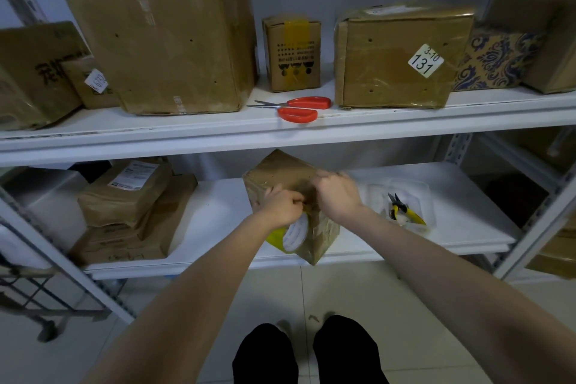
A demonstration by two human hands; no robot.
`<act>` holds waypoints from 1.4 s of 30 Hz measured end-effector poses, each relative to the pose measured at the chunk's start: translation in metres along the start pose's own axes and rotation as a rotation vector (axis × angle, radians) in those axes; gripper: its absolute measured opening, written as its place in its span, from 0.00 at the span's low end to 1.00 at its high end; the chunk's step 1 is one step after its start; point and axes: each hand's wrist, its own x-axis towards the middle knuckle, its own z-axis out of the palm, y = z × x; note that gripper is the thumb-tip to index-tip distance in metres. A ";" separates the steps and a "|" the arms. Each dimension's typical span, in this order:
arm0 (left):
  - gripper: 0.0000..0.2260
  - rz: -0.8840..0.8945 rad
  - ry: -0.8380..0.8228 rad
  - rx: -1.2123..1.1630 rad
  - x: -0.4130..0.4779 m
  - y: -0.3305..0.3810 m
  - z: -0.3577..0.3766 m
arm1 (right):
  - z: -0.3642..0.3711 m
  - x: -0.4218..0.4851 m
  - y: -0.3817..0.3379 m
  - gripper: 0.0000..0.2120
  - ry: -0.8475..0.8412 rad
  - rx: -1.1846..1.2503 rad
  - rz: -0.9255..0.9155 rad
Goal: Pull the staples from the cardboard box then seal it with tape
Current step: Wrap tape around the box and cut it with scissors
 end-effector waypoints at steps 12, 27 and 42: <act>0.14 -0.205 0.264 -0.683 -0.017 -0.012 0.010 | 0.019 -0.010 0.001 0.25 -0.207 0.143 -0.018; 0.38 -0.312 0.091 -0.758 0.001 -0.037 0.044 | 0.004 0.003 0.009 0.26 -0.425 -0.057 -0.108; 0.04 -0.243 0.076 -0.681 0.010 -0.018 0.042 | 0.010 -0.009 0.027 0.14 -0.007 0.325 -0.130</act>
